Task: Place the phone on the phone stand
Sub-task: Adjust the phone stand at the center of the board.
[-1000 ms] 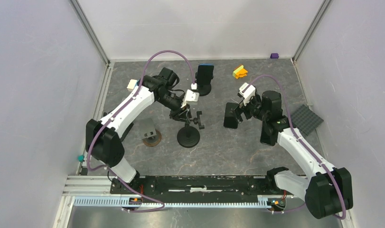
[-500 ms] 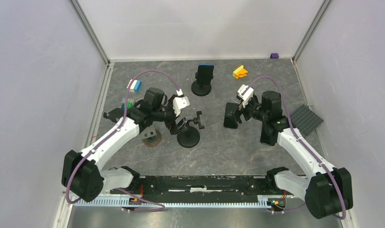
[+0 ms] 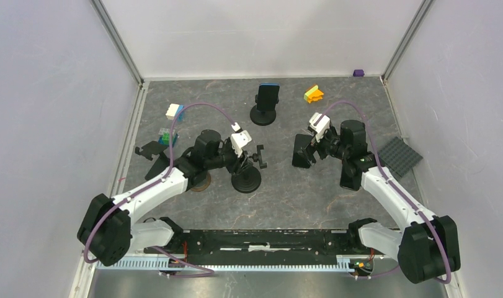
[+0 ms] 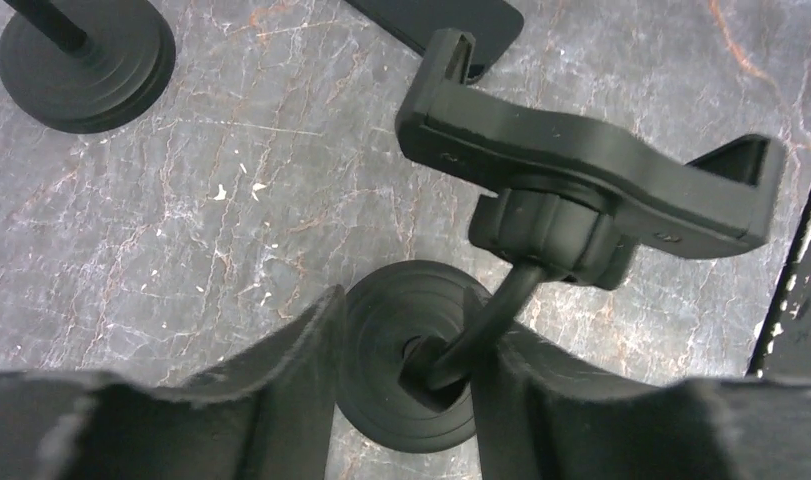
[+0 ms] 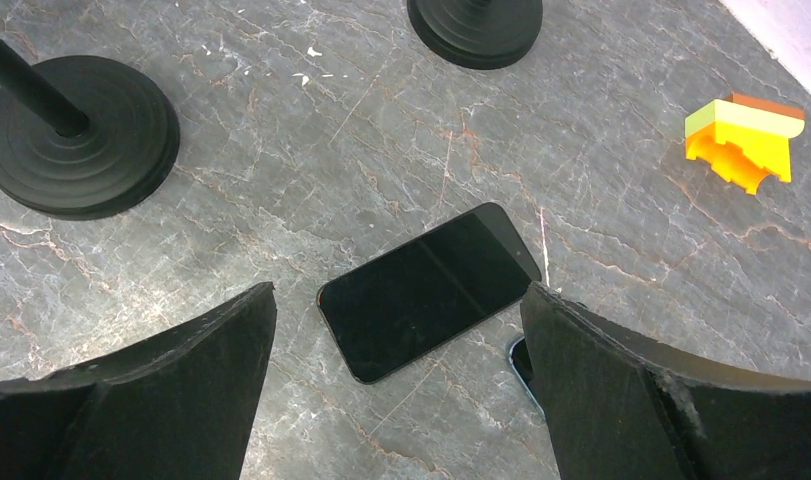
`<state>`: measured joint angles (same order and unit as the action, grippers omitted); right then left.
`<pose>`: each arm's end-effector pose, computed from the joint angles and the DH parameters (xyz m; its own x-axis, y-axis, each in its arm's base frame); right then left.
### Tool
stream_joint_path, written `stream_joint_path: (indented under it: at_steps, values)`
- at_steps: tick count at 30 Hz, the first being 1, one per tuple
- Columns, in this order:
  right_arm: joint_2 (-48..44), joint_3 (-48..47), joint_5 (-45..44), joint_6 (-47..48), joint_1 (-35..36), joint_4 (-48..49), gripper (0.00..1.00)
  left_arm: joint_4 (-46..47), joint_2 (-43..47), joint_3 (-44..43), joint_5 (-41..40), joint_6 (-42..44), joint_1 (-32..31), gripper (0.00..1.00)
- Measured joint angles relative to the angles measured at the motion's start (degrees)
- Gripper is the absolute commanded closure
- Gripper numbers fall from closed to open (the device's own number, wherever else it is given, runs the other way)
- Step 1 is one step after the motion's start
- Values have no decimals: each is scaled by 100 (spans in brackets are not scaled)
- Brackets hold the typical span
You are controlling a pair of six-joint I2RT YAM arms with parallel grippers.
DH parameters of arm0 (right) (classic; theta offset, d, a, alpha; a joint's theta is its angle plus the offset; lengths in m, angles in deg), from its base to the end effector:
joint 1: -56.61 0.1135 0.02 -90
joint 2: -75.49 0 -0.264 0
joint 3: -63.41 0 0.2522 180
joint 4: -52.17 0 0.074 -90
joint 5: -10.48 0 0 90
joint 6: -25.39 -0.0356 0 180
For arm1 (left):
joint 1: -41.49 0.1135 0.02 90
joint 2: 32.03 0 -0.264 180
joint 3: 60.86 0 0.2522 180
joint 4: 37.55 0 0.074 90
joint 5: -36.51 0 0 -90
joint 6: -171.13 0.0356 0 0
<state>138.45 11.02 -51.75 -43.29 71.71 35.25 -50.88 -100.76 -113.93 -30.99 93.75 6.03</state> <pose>0.2288 0.0789 0.2537 -0.1863 -0.3835 -0.9046 -0.7485 0.6518 -0.1222 0.2043 -0.1623 0.2396 -0.2086 0.3964 -0.8941 0.8753 0.4834 0.0101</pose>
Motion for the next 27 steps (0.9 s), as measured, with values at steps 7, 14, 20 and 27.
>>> stream_joint_path:
  at_steps: [7, 14, 20, 27]
  values:
    - [15, 9, -44, 20, 0, -2, 3, 59, 0, -9, 387, 334, 15, 85]
    - [15, 11, -42, 37, 0, 0, 3, -721, -339, -470, 1744, 1386, 387, 98]
    - [15, 13, -42, 66, 0, 0, 3, -2743, -1554, -2181, 2966, 3167, 697, 98]
    - [15, 15, -42, 90, 0, 0, 3, -3799, -2312, -3147, 3289, 4529, 743, 91]
